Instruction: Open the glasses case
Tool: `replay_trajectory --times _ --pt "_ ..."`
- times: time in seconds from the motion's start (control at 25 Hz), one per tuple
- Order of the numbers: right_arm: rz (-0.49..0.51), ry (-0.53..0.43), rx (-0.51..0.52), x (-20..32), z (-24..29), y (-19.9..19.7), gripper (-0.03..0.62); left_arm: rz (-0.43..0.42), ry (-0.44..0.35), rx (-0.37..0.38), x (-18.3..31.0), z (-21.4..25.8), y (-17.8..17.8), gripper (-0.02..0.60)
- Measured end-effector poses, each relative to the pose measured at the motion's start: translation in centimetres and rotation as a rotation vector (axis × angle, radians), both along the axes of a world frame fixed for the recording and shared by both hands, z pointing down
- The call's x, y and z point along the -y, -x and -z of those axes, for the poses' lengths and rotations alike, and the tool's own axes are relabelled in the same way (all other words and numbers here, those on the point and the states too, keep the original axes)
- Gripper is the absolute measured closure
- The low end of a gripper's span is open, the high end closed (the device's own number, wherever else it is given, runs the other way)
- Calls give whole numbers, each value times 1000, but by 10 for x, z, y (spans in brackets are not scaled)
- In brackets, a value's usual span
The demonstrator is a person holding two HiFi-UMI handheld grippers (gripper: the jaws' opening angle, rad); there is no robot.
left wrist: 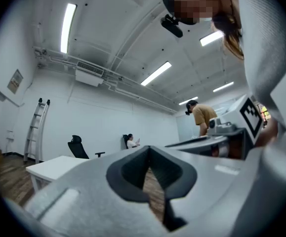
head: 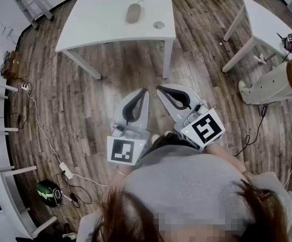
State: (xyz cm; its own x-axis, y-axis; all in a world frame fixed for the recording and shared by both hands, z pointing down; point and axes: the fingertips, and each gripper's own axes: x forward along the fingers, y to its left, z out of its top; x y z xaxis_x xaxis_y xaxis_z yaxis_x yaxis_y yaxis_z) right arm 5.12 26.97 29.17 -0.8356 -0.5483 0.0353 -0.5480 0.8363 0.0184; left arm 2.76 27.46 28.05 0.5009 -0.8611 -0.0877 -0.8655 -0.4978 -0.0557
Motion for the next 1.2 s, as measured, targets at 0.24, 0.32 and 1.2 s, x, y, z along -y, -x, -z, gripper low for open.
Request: replay_trajectory --times 0.24,0.32,1.2 --pt "2 -5 34 2 6 -3 589 -2 1 -6 2 1 -3 578" --pt "-7 -19 70 1 13 -7 589 -4 2 -12 1 2 -4 578" --pt "59 -67 54 27 9 -24 591 149 -16 -27 17 0 1 578"
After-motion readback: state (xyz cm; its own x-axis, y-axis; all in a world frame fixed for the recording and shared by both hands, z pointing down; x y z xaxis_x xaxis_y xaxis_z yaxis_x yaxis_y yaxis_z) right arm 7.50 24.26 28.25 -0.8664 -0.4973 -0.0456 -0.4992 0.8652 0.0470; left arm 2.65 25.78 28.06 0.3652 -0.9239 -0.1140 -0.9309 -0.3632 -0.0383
